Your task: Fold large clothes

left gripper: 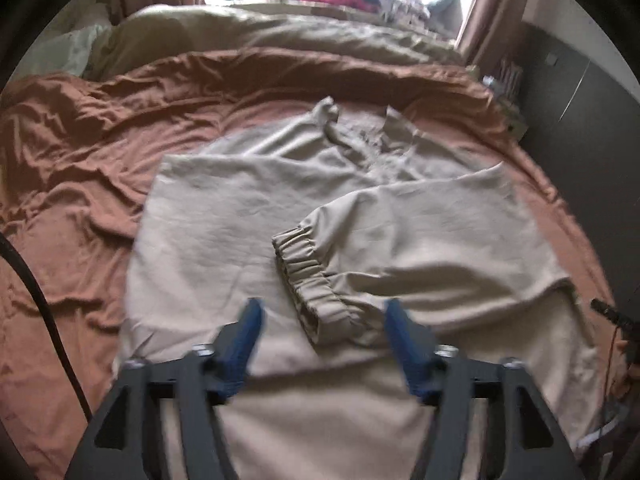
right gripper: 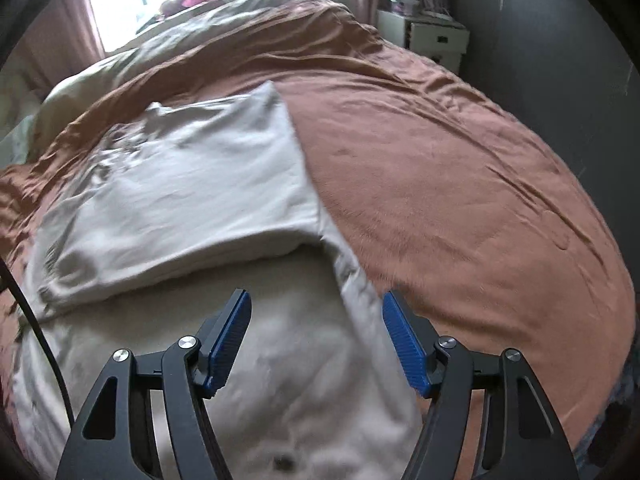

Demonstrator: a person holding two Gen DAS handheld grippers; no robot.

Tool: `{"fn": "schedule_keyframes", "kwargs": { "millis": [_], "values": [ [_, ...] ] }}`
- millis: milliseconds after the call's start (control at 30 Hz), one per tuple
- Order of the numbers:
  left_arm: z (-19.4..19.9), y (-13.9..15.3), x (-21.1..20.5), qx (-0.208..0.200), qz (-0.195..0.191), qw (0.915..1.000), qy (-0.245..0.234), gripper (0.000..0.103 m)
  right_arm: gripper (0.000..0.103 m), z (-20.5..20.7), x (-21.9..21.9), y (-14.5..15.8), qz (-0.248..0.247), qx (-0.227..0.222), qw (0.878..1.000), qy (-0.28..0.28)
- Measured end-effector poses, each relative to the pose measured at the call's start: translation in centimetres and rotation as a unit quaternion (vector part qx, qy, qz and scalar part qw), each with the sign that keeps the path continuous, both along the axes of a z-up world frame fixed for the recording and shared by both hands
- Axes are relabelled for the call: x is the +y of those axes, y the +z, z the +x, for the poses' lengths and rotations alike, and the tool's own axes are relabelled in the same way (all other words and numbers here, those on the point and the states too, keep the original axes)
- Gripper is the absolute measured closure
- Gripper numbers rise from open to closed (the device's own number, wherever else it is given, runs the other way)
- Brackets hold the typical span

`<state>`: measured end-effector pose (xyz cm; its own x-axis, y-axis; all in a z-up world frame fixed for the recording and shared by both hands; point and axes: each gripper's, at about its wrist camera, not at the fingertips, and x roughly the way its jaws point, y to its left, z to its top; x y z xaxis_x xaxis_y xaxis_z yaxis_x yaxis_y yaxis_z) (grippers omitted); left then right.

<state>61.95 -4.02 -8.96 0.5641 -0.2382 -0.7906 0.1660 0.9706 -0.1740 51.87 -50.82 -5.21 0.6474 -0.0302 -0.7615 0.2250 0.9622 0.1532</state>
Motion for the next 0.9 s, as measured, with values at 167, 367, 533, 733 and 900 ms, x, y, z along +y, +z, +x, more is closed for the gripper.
{"fn": "schedule_keyframes", "kwargs": {
  "millis": [167, 367, 533, 733, 900],
  "values": [
    [-6.4, 4.2, 1.9, -0.043, -0.026, 0.9987, 0.009, 0.005, 0.036, -5.4, 1.2, 3.0, 0.026, -0.047, 0.998, 0.042],
    [-14.4, 7.8, 4.5, -0.07, -0.042, 0.9964, 0.022, 0.0, 0.013, -12.8, 1.8, 5.0, 0.019, -0.093, 0.993, 0.065],
    [-21.2, 9.7, 7.3, -0.104, -0.073, 0.9901, 0.058, 0.0, 0.0, -19.4, 1.7, 5.3, 0.012, -0.126, 0.99, 0.061],
    [-28.9, 10.7, 9.6, -0.14, -0.1, 0.9823, 0.074, 0.0, 0.0, -26.9, 2.7, 4.3, 0.008, -0.16, 0.985, 0.066],
    [-33.9, 10.4, 10.6, -0.133, -0.093, 0.9833, 0.083, 0.0, 0.0, -30.9, 2.8, 2.8, 0.013, -0.158, 0.985, 0.072]
  ]
}}
